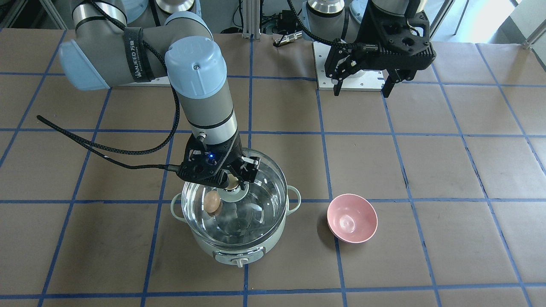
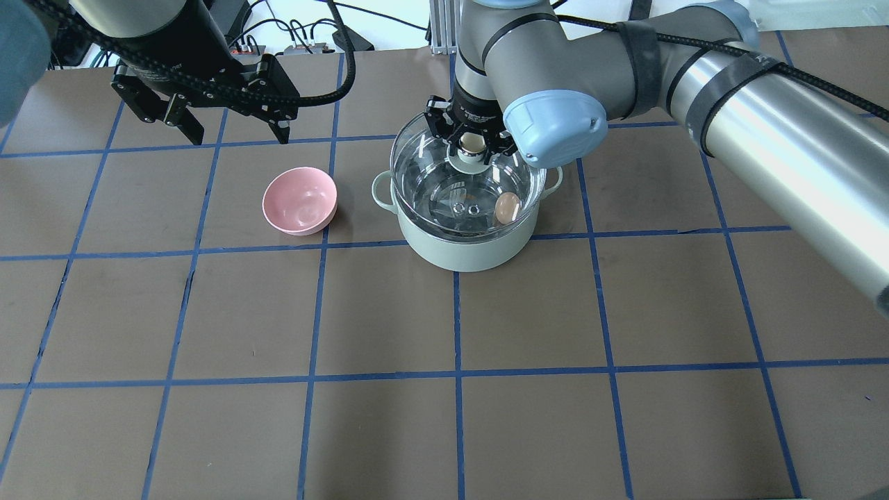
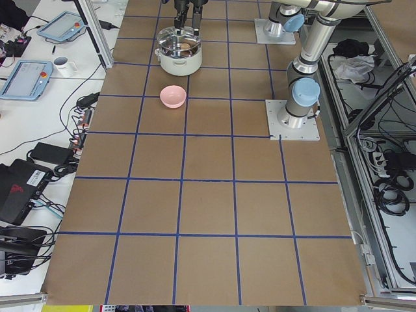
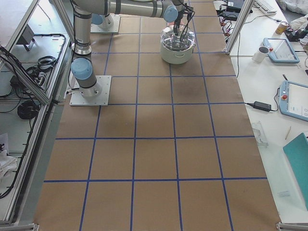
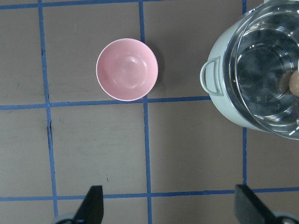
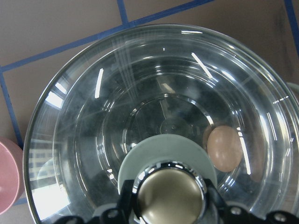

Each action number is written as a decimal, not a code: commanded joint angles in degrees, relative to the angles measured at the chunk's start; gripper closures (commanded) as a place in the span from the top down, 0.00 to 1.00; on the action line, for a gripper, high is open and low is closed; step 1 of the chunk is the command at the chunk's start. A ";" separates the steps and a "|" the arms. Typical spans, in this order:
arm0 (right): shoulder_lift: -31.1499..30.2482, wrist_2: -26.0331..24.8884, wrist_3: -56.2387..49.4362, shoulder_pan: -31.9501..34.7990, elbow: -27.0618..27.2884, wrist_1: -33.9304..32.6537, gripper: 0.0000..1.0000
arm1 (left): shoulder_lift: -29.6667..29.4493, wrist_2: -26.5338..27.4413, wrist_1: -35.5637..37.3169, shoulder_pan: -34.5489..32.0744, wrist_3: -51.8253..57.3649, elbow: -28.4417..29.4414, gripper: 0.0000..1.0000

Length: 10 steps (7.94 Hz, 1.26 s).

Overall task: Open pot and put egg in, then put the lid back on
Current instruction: 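Lower the glass lid onto the pot rim with the right gripper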

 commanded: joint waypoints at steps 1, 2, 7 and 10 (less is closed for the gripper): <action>0.18 1.69 0.58 0.05 0.00 -0.23 0.00 | 0.00 0.00 -0.19 0.00 0.01 -0.12 1.00; 0.18 2.14 0.67 0.05 0.00 -0.14 0.00 | 0.00 0.00 -0.11 0.00 0.01 -0.12 1.00; 0.89 2.67 1.11 0.05 0.18 -0.23 0.00 | 0.00 0.00 -0.19 -0.08 0.01 -0.47 1.00; 0.97 1.70 0.41 0.05 0.53 -0.23 0.07 | 0.00 0.00 -0.11 -0.17 0.01 -0.47 1.00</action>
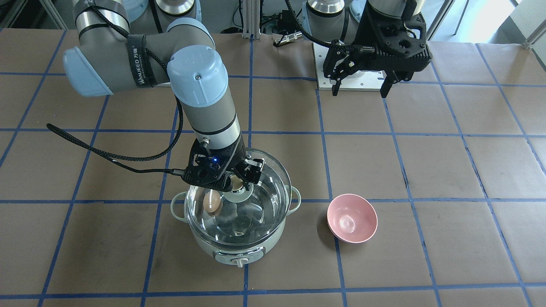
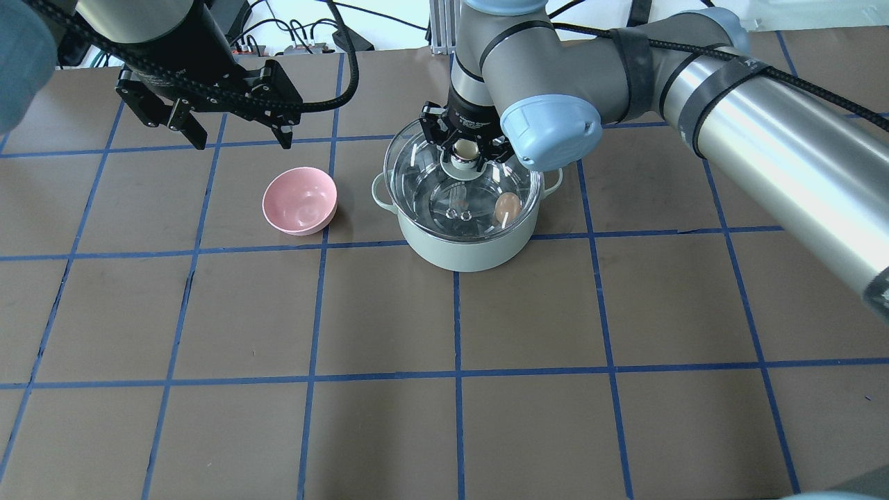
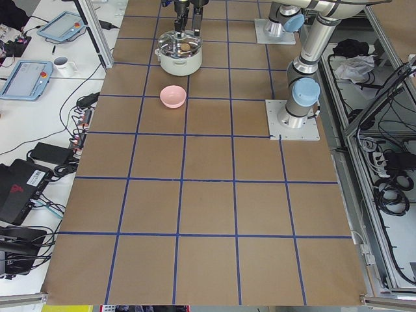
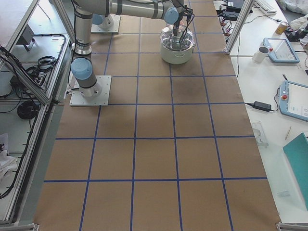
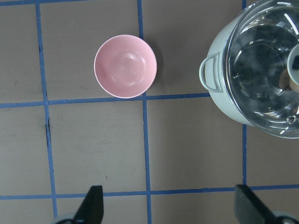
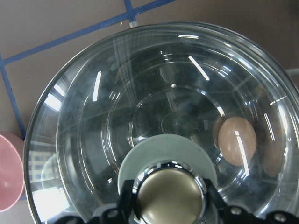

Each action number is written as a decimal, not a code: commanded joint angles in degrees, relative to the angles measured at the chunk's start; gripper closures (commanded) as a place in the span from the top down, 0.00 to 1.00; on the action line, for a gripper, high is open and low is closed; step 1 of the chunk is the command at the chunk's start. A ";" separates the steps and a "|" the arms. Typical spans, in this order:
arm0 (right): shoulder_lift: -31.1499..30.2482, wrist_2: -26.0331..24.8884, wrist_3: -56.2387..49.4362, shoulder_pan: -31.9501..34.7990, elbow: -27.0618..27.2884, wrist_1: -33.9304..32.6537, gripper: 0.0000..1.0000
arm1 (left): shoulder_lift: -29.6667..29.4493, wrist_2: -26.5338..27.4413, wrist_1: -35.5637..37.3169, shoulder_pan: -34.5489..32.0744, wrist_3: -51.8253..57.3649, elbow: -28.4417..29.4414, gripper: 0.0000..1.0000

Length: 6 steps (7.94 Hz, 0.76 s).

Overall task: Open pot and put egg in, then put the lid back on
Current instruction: 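Lower the glass lid onto the pot rim with the right gripper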

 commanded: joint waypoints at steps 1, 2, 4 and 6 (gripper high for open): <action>0.04 -0.14 0.05 -0.01 0.54 -0.01 0.10 | -0.03 0.04 0.02 0.08 0.09 -0.01 1.00; 0.04 -0.31 -0.12 -0.01 0.54 -0.01 0.15 | -0.03 0.04 0.02 0.08 0.00 -0.01 1.00; 0.13 -0.14 0.14 -0.01 0.72 -0.18 0.32 | -0.03 0.04 0.02 0.08 0.00 -0.01 1.00; 0.13 -0.32 -0.21 -0.01 0.80 -0.27 0.51 | -0.03 0.04 0.02 0.08 0.00 -0.01 1.00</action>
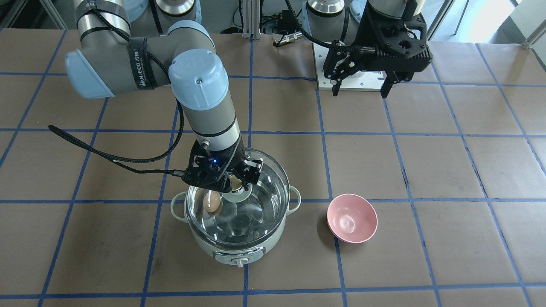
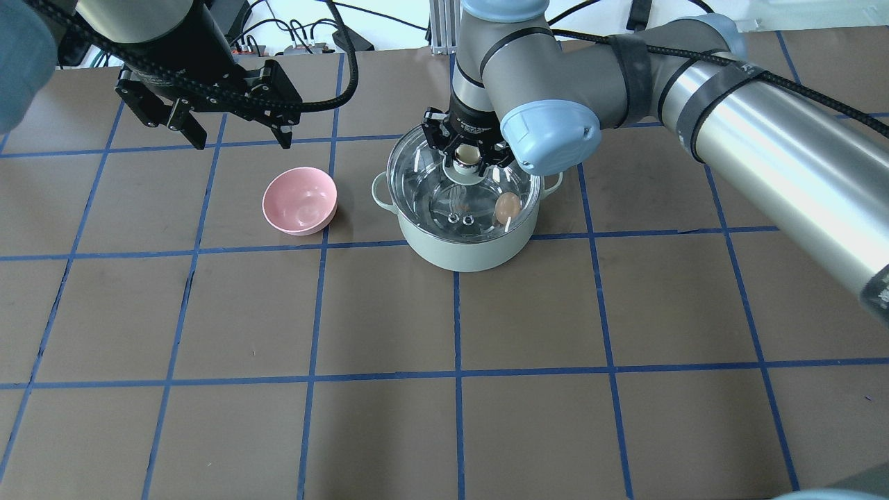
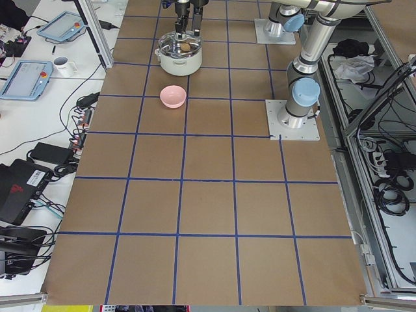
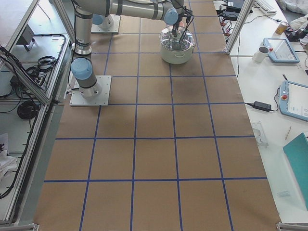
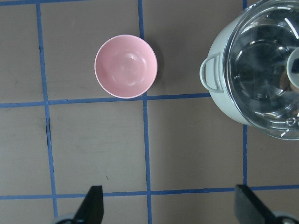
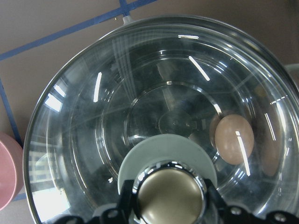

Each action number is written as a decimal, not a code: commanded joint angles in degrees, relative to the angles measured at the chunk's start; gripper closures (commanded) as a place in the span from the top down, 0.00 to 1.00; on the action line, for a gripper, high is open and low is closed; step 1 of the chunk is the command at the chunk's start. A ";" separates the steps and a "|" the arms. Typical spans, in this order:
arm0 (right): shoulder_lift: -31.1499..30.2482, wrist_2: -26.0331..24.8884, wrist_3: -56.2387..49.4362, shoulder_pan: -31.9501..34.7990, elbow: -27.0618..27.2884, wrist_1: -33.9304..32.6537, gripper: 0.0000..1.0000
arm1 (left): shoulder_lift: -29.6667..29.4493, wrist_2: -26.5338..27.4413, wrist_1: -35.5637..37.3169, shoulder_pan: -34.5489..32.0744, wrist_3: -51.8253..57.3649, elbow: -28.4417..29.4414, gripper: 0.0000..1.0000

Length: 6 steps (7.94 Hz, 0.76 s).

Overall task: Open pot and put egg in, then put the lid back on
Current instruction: 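Lower the glass lid onto the pot rim with the right gripper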

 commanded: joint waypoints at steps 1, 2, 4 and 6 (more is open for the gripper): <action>0.01 -0.11 -0.43 -0.09 0.08 -0.11 0.52 | 0.08 0.00 0.00 0.00 0.00 0.00 1.00; 0.01 -0.02 -0.34 -0.17 0.08 -0.11 0.53 | 0.00 0.00 0.00 0.00 0.00 0.00 1.00; 0.01 -0.02 -0.17 -0.18 0.08 -0.28 0.57 | 0.00 0.00 0.00 -0.09 0.00 0.00 1.00; 0.01 -0.02 0.09 -0.18 0.16 -0.37 0.67 | 0.09 0.00 0.00 0.18 0.00 0.00 1.00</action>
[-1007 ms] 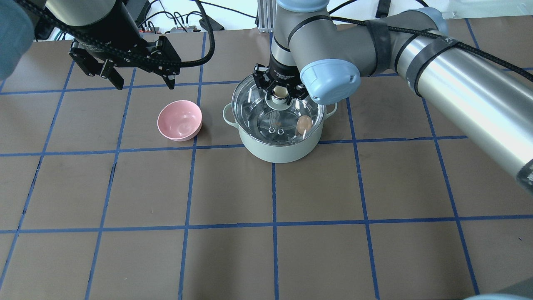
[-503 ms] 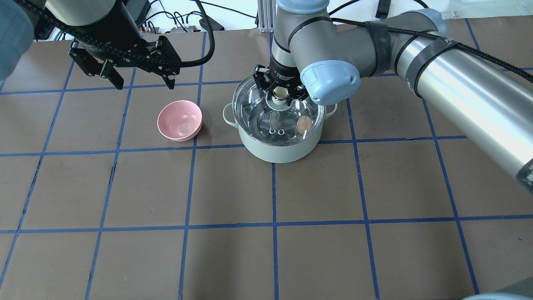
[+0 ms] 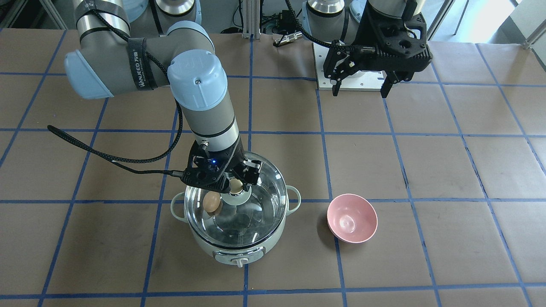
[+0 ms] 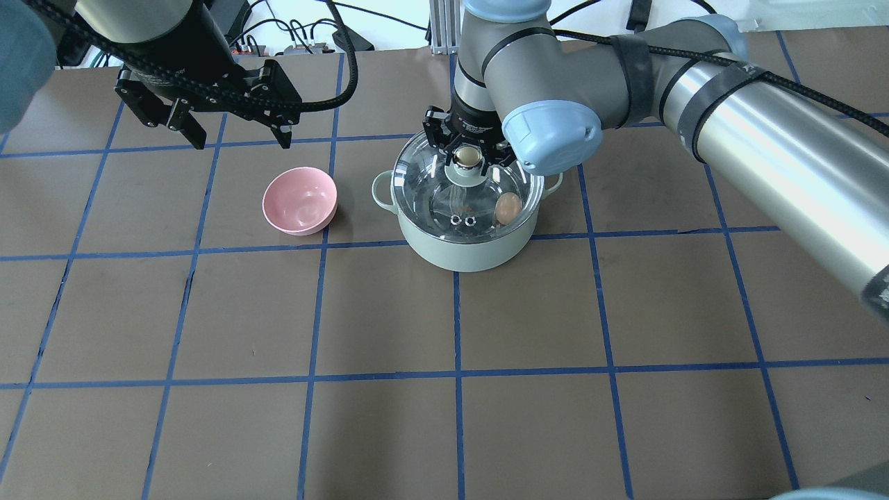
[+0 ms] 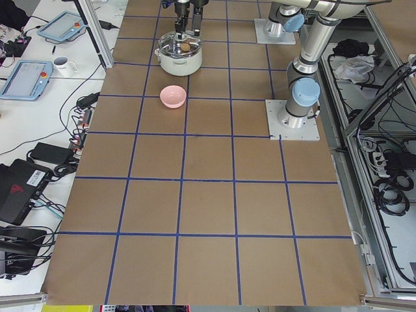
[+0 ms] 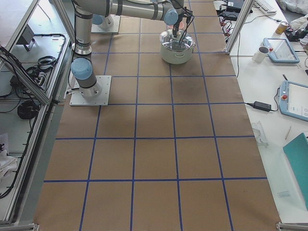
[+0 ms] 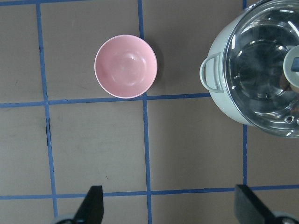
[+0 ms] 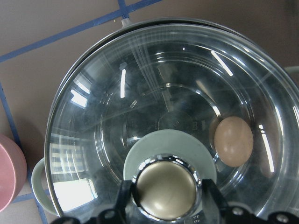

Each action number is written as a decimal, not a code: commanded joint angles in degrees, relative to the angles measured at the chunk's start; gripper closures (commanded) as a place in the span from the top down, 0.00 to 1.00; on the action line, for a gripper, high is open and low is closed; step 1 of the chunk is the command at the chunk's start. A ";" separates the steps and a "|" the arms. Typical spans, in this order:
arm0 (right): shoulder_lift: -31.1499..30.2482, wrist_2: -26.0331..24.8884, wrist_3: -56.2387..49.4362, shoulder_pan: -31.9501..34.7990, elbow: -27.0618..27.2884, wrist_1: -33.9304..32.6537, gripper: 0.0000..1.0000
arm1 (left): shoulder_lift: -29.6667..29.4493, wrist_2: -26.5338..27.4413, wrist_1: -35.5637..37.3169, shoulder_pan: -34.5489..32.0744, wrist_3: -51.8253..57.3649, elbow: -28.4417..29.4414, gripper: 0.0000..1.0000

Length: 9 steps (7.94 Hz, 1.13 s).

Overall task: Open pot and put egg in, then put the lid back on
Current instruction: 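Lower the glass lid onto the pot rim with the right gripper, then open the right gripper and raise it away from the lid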

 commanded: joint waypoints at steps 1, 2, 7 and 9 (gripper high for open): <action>0.00 -0.04 0.21 0.00 0.05 -0.08 0.71 | 0.05 0.00 0.00 0.17 0.00 0.00 1.00; 0.00 0.31 0.21 -0.26 -0.13 -0.16 0.72 | 0.05 0.00 0.00 0.17 0.00 0.00 1.00; -6.12 -0.56 -11.33 -6.58 -0.31 8.56 0.75 | 0.05 -0.08 0.09 0.17 0.00 0.00 1.00; -12.62 -2.14 -15.08 -10.18 -0.39 17.10 0.79 | 0.05 -0.09 0.09 0.17 0.00 0.00 1.00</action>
